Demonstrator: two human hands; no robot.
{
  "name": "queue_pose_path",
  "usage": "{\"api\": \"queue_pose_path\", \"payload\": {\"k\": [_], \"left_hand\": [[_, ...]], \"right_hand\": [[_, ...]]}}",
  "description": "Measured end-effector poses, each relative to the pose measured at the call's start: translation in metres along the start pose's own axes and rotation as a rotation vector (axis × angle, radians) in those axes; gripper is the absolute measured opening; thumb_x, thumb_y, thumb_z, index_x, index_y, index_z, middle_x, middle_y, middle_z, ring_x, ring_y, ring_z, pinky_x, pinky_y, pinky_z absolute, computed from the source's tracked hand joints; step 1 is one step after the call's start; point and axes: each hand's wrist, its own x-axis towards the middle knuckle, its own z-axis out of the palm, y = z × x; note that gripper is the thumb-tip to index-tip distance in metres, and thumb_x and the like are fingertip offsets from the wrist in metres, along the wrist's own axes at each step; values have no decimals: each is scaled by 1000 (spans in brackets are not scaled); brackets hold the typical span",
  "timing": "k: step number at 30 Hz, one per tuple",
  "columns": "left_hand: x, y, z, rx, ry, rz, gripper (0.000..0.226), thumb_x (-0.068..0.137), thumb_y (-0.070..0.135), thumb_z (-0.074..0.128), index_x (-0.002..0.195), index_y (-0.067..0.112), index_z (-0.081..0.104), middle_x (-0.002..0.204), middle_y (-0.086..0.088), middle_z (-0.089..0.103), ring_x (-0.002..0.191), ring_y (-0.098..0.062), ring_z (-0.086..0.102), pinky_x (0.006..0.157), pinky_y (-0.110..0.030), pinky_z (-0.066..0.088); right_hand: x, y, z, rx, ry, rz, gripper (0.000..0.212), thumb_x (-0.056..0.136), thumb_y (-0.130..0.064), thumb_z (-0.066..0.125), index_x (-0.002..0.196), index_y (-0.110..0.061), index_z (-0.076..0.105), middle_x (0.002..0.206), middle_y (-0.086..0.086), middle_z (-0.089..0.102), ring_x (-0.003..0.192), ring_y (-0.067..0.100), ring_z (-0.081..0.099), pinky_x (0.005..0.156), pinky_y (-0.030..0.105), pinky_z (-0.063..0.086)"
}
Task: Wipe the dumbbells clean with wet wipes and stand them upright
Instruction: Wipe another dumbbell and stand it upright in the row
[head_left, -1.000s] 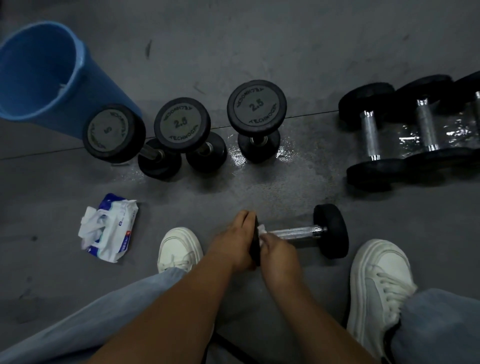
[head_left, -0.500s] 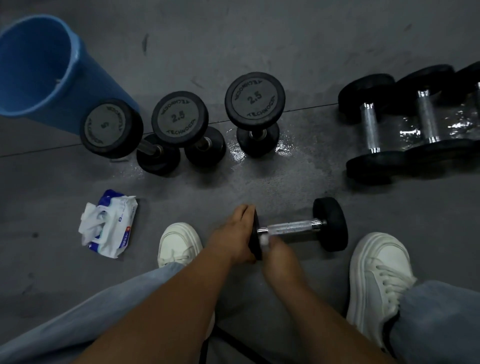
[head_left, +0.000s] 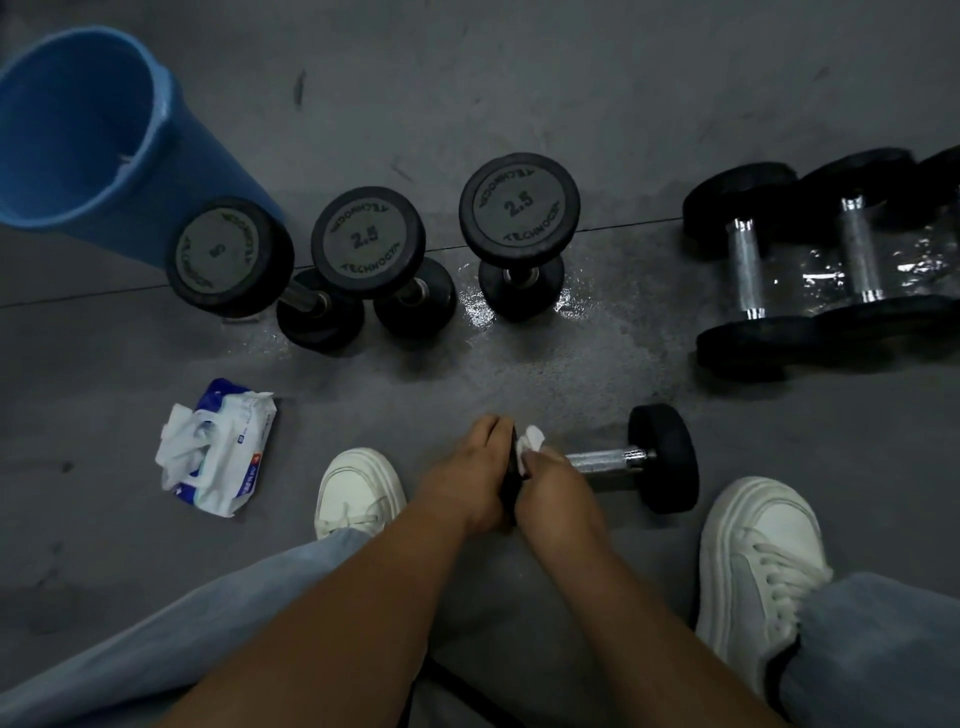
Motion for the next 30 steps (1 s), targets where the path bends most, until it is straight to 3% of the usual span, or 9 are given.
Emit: {"api": "queue_pose_path", "payload": {"k": [4, 7, 9, 14, 17, 20, 22, 25, 30], "left_hand": [[0, -1, -1, -18, -1, -1, 115, 61, 28, 90, 150, 20, 18, 156, 4, 13, 124, -28, 52, 94, -46, 50], [3, -1, -1, -1, -15, -8, 123, 56, 26, 92, 152, 18, 14, 157, 2, 11, 128, -29, 48, 97, -45, 49], [2, -1, 0, 32, -16, -20, 127, 57, 28, 91, 154, 19, 8, 159, 2, 6, 131, -31, 46, 100, -44, 47], [1, -3, 0, -5, 12, 7, 118, 59, 28, 90, 151, 19, 18, 156, 4, 16, 130, -28, 46, 99, -46, 48], [-1, -1, 1, 3, 26, 13, 114, 60, 29, 89, 150, 21, 19, 153, 4, 17, 128, -27, 47, 96, -45, 49], [0, -1, 0, 11, 14, 5, 115, 61, 30, 88, 151, 21, 16, 154, 3, 16, 128, -26, 46, 96, -45, 49], [3, -1, -2, 8, 10, 4, 115, 61, 30, 88, 151, 21, 17, 153, 3, 17, 127, -27, 46, 97, -45, 49], [1, -1, -1, -6, 6, 6, 116, 61, 29, 88, 151, 22, 16, 154, 3, 16, 129, -28, 44, 98, -45, 49], [1, -1, 0, 4, 3, -4, 117, 61, 31, 88, 151, 20, 15, 156, 2, 14, 131, -29, 43, 98, -46, 48]], "right_hand": [[8, -19, -19, -93, 57, 31, 24, 95, -18, 40, 104, -8, 61, 106, 13, 66, 101, 29, 62, 77, 32, 45], [12, -13, -15, -99, -145, 85, 29, 100, -20, 39, 117, -7, 59, 120, 17, 60, 114, 30, 56, 86, 32, 43], [6, 3, -9, -137, -221, 105, 29, 98, -18, 43, 119, -8, 59, 122, 16, 59, 114, 30, 56, 83, 29, 42], [3, -4, -10, 178, 82, 27, 10, 98, -21, 40, 107, -22, 43, 85, 1, 57, 84, 25, 58, 74, 31, 43], [-8, 2, -7, 104, -53, -8, 29, 97, -20, 38, 126, -24, 41, 108, 9, 63, 98, 29, 61, 82, 35, 47], [-24, 18, -4, 87, -79, -52, 39, 100, -26, 37, 139, -31, 40, 131, 5, 57, 114, 23, 57, 93, 28, 42], [-23, 17, 0, 184, -42, -36, 40, 101, -30, 36, 141, -36, 38, 132, 1, 56, 116, 20, 56, 92, 25, 40], [-17, 20, 4, 130, -99, -23, 55, 100, -25, 39, 149, -37, 18, 127, 5, 59, 103, 21, 61, 87, 30, 46], [-20, 27, -5, 139, -59, -87, 44, 100, -17, 38, 143, -27, 40, 129, 5, 58, 116, 25, 56, 92, 31, 43]]}}
